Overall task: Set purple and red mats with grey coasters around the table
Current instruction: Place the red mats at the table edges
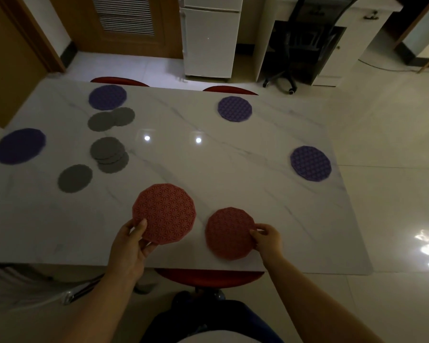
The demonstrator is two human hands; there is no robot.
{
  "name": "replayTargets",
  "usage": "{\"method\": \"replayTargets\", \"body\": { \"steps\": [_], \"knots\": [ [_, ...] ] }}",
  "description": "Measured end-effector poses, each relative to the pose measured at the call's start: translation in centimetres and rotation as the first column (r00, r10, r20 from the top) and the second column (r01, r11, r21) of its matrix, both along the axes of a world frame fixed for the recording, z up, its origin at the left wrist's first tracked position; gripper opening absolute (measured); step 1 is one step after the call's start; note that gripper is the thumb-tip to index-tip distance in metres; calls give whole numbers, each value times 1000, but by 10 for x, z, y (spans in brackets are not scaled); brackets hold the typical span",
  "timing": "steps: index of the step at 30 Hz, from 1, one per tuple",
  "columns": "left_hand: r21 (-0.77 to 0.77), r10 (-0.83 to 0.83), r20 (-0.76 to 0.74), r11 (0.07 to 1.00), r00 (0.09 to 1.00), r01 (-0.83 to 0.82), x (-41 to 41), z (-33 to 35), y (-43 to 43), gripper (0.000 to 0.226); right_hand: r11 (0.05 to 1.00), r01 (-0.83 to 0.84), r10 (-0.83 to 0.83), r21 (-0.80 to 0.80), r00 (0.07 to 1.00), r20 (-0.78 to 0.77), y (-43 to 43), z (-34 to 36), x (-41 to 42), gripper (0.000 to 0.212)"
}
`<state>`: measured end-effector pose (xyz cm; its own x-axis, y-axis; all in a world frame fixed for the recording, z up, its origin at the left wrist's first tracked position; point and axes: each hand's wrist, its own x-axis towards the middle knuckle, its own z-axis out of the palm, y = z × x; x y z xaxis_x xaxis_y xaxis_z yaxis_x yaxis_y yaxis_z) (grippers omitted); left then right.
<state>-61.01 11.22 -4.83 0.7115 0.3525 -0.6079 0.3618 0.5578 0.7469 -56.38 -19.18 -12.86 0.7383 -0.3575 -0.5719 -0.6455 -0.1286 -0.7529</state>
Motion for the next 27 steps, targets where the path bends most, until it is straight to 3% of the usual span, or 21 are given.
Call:
{"method": "replayTargets", "body": {
  "steps": [6,21,27],
  "knots": [
    [20,-7,2,1000,1000,7,-4,4,1,29,961,-119,113,-251,993,-40,2,-1,-2,22],
    [25,17,-5,1000,1000,-17,-9,5,1,13,927,-136,119,-350,990,-70,-3,6,0,21],
    [33,21,-7,999,1000,-21,-11,4,-2,18,906,-128,98,-404,991,-95,-7,11,-5,32]
  ]
}}
